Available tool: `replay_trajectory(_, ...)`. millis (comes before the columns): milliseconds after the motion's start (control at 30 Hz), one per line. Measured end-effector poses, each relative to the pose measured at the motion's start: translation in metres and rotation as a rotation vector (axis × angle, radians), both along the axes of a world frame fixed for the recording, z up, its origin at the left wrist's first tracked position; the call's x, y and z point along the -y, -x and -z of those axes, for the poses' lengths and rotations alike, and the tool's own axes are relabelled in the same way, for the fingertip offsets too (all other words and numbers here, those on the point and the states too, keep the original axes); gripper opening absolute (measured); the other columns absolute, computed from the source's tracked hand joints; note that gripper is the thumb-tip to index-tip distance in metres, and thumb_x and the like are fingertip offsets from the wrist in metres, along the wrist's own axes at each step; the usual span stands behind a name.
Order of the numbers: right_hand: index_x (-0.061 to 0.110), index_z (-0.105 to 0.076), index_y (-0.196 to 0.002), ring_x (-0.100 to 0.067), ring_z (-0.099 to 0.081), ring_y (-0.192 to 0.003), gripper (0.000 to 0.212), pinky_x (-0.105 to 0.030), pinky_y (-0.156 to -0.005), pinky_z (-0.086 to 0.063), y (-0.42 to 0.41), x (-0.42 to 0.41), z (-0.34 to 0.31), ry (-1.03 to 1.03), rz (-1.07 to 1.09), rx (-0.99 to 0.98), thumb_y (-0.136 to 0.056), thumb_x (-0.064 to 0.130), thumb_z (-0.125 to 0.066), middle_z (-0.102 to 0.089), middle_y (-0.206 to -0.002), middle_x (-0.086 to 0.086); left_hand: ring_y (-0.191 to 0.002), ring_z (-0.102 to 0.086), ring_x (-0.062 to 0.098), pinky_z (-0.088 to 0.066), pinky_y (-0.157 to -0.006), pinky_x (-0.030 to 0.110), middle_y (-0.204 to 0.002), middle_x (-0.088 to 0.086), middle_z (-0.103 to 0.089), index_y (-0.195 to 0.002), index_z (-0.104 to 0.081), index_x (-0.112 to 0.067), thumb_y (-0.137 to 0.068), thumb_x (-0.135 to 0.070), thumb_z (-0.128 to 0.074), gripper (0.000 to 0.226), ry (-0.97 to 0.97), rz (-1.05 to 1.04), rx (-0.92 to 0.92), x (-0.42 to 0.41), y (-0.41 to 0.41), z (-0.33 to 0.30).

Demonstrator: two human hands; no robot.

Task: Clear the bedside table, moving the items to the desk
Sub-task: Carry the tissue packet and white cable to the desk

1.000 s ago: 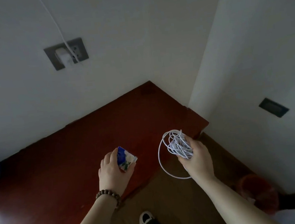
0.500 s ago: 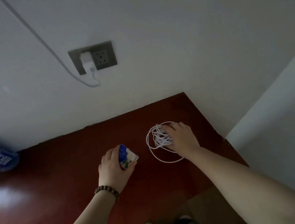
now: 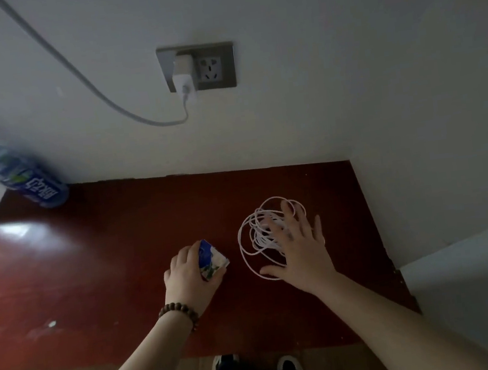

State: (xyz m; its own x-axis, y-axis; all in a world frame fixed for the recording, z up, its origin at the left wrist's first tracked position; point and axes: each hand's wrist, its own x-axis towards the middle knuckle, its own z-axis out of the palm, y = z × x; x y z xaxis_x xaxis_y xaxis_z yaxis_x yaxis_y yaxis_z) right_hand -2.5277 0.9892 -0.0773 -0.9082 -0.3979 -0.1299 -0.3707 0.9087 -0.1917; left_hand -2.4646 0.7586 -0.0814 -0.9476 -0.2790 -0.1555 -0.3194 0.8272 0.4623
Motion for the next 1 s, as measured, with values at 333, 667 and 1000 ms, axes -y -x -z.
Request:
replay_trajectory(333,0.040,0.020,-0.143,-0.037,0.013,-0.141,0.116,-0.056,-0.114,-0.001,-0.023,0.004,0.026,0.164,0.157,0.060,-0.063,0.081,-0.053,0.023,-0.154,-0.013,-0.128,-0.039,0.018,-0.034,-0.108,0.041,-0.141,-0.002,-0.043,-0.145,-0.033,-0.021,-0.079,-0.055,-0.064,0.080,-0.021,-0.063,-0.010,-0.001,-0.007,-0.003)
replay_trajectory(667,0.022,-0.049,-0.123,-0.041,-0.043,-0.115,0.058,-0.048,-0.085,-0.052,0.067,0.052,0.037,0.374,-0.079,-0.137,-0.071,0.016,-0.076,-0.040,-0.136,-0.022,-0.129,-0.037,0.013,-0.033,-0.109,0.037,-0.142,-0.007,-0.041,-0.145,-0.032,-0.024,-0.079,-0.056,-0.063,0.080,0.001,-0.068,-0.081,0.017,0.006,-0.012)
replay_trajectory(1000,0.028,-0.032,-0.142,-0.038,-0.019,-0.138,0.063,-0.056,-0.113,-0.017,0.131,0.113,0.036,0.236,-0.125,-0.103,-0.084,0.036,-0.055,-0.023,-0.151,-0.016,-0.129,-0.037,0.013,-0.034,-0.109,0.037,-0.143,-0.007,-0.041,-0.146,-0.031,-0.023,-0.079,-0.056,-0.064,0.081,0.025,-0.089,-0.064,0.044,0.007,-0.015)
